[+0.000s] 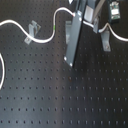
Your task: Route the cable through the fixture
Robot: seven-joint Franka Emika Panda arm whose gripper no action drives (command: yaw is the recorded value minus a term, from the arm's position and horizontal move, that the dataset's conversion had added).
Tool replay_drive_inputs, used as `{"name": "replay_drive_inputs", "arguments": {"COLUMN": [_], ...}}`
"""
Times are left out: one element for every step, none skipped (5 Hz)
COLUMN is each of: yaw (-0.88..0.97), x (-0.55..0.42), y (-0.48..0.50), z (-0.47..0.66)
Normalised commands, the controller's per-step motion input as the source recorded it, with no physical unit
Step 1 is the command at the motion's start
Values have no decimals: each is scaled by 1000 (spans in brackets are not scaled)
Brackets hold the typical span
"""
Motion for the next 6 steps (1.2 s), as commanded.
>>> {"name": "replay_drive_inputs", "arguments": {"yaw": [723, 800, 886, 731, 434, 126], "x": [-144, -144, -88, -218, -340, -496], "y": [-119, -78, 4, -19, -191, -210], "z": [-5, 2, 2, 4, 7, 53]}}
